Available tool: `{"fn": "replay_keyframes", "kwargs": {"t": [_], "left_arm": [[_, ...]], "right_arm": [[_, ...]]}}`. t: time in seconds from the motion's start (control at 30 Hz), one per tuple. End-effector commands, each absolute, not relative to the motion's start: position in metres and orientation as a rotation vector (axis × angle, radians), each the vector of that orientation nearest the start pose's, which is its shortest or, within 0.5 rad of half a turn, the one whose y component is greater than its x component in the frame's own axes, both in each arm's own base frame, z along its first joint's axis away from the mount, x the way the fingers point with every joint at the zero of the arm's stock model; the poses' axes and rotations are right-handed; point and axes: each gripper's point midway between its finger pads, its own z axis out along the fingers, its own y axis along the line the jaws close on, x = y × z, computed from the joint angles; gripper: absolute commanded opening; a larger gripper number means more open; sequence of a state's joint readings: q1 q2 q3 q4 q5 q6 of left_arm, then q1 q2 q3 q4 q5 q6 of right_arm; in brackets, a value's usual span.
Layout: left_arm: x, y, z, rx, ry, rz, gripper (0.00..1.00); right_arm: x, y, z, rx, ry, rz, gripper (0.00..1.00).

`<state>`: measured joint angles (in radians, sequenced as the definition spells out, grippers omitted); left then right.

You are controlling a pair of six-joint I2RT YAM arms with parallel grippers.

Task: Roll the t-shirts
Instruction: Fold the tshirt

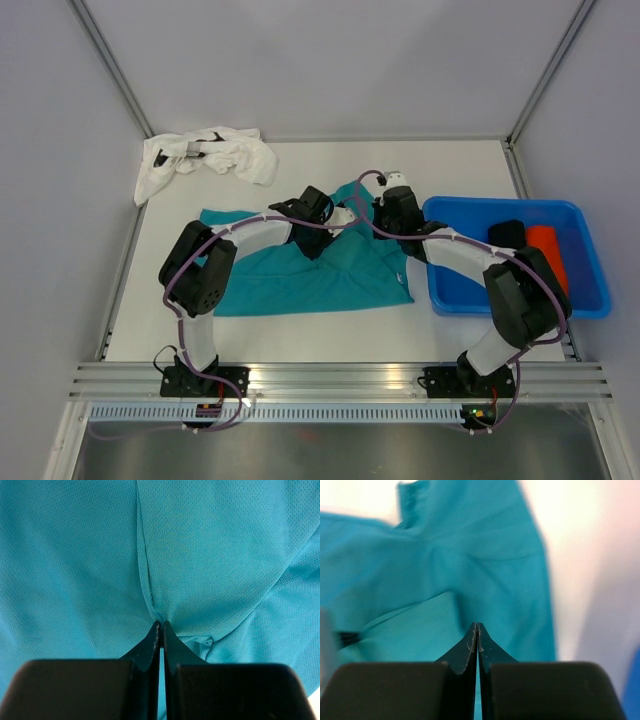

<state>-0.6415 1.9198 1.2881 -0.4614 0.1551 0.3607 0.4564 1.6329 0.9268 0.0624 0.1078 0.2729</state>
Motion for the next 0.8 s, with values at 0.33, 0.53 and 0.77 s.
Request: {"fn": "replay_keyframes", "kwargs": {"t": [0.33,0.53,0.77], "left_arm": [[0.34,-0.262,0.027,1.309,2.305,-0.247,0.03],[0.341,-0.26,0.025,1.308,2.307,-0.239,0.02],[0.349,-0.262,0.039,1.316,2.25,-0.219,0.14]], "right_arm": [[0.327,0.179,-0.007,-0.033,2.505,0.184,0.0],[0.318,0.16,-0.013,-0.014,2.53,0.078,0.0],[0.33,0.168,0.011,-0.094,2.486,0.109,0.0]]}}
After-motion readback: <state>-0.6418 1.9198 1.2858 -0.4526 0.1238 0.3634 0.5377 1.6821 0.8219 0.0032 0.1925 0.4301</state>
